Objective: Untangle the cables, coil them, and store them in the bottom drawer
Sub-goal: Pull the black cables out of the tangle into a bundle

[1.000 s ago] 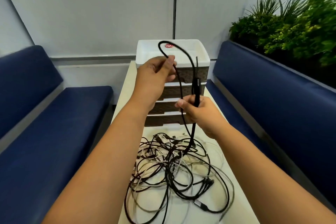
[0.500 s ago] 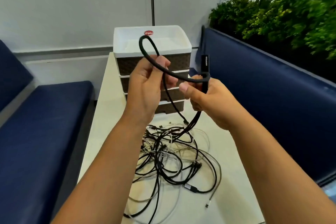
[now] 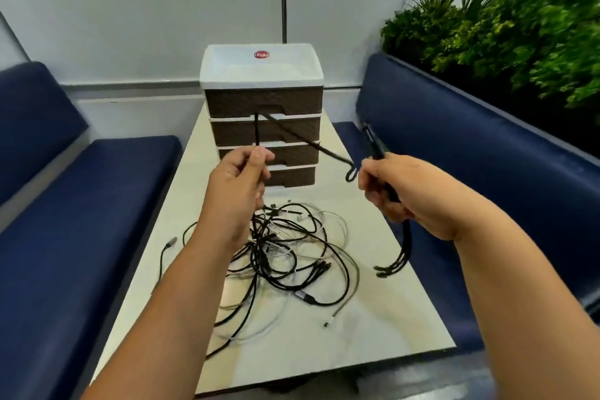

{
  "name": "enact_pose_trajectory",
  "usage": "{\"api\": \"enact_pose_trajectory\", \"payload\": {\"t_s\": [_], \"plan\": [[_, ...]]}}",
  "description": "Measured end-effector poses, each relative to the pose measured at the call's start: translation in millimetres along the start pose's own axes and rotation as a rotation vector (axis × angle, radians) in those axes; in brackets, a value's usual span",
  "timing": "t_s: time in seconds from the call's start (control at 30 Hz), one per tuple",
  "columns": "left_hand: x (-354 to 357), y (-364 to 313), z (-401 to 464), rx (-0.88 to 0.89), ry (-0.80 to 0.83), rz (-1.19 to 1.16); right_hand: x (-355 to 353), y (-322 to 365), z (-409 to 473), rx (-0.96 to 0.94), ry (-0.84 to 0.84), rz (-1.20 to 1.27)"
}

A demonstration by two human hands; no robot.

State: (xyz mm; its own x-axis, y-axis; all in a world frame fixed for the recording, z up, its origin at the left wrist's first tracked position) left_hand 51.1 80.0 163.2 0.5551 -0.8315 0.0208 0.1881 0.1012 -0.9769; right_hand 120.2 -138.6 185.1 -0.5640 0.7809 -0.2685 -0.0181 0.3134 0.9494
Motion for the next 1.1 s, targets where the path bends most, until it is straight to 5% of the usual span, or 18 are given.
{"api": "enact_pose_trajectory", "payload": {"t_s": [0.23, 0.33, 0.47, 0.6, 0.77, 0.93, 1.0, 1.1], "plan": [[13.5, 30.0, -82.3, -0.138, 0.105, 0.106, -41.6, 26.4, -66.0, -0.323, -0.108, -0.397], [31.5, 47.4, -124.5, -0.225, 0.322, 0.206, -54.9, 43.4, -94.9, -0.446, -0.078, -0.406], [45.2, 76.3, -172.7, -0.285, 0.514, 0.364, -64.9, 47.0, -120.4, -0.458, -0.001, -0.384], [47.4, 98.3, -186.8, -0.208, 0.601, 0.785, -61.9, 45.2, -133.3, -0.454, 0.04, -0.436], [46.8, 92.4, -183.3, -0.154, 0.489, 0.906, -46.8, 30.3, -137.9, -0.375, 0.138, -0.529], [38.2, 32.8, -167.8, -0.031, 0.083, 0.701, -23.3, 6.4, -128.8, -0.287, 0.203, -0.627], [55.0, 12.8, -173.9, -0.029, 0.132, 0.493, -9.4, -3.3, -125.3, -0.277, 0.241, -0.662], [93.8, 6.5, -191.3, -0.074, 0.413, 0.413, 7.2, -14.3, -116.7, -0.311, 0.284, -0.685]]}}
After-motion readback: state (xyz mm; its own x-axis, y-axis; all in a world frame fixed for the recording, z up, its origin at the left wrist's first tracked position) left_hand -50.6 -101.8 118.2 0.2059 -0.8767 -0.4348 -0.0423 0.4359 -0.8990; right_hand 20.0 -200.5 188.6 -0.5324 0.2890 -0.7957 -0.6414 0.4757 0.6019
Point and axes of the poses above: each hand's wrist, its own z-axis towards the middle knuckle, its own x-axis out of the palm, y = z × x, the point moved 9 cm from there along z, towards the middle knuckle, and after that the axes turned 8 degrees about z, right-handed, at the moved point
